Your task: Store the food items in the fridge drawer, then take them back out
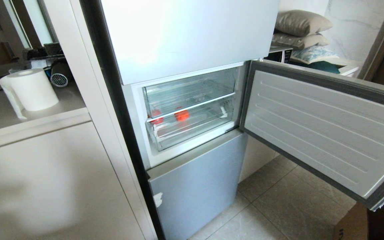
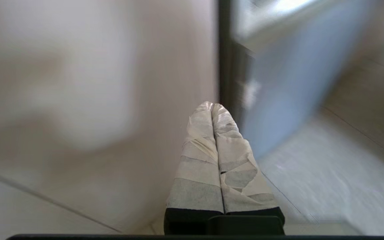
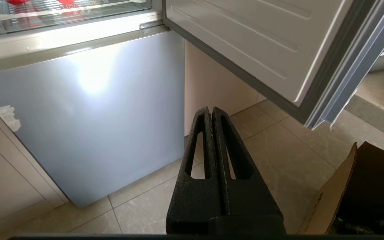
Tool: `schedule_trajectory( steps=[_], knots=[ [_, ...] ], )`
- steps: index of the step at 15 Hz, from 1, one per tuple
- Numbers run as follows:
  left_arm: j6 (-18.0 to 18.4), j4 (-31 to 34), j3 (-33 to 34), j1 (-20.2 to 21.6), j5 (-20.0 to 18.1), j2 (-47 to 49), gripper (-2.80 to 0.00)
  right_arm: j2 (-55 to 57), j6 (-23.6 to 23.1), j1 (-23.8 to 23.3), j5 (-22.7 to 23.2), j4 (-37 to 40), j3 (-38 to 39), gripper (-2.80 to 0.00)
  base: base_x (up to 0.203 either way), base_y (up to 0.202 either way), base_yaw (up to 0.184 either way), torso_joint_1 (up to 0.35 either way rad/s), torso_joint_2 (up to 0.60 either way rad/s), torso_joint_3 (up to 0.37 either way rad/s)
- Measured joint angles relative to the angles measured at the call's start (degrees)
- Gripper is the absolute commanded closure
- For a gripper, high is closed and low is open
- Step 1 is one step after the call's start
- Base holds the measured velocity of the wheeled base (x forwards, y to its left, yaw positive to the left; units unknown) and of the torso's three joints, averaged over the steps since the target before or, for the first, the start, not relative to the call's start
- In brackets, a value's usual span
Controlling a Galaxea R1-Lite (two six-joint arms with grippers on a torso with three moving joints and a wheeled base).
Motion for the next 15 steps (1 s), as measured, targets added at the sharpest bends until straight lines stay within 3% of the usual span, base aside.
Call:
schedule_trajectory(
  steps=[3, 6, 9, 12, 15],
  knots=[
    [0.8, 7.4, 1.1, -0.8, -4.0, -8.4, 0.00, 0.0, -0.1, 0.0, 0.0, 0.0, 0.0, 0.00, 0.000, 0.000, 0.000, 0.000, 0.00, 0.000],
    [1.2, 4.1, 2.5, -1.2, -5.6, -13.3, 0.00, 0.0, -0.9, 0.0, 0.1, 0.0, 0.0, 0.00, 0.000, 0.000, 0.000, 0.000, 0.00, 0.000],
    [-5.1, 3.6, 2.8, -1.3, -2.6, -14.8, 0.00, 1.1, -1.3, 0.0, -0.3, 1.7, -4.3, 0.00, 0.000, 0.000, 0.000, 0.000, 0.00, 0.000],
    [-6.2, 3.6, 2.9, -1.3, -2.3, -15.2, 0.00, 10.5, 1.4, 0.1, 0.0, 2.1, -10.8, 0.00, 0.000, 0.000, 0.000, 0.000, 0.00, 0.000],
    [-6.2, 3.6, 2.9, -1.3, -2.3, -15.3, 0.00, 27.5, 6.1, 0.4, 0.7, -4.2, -15.2, 0.00, 0.000, 0.000, 0.000, 0.000, 0.00, 0.000]
  ],
)
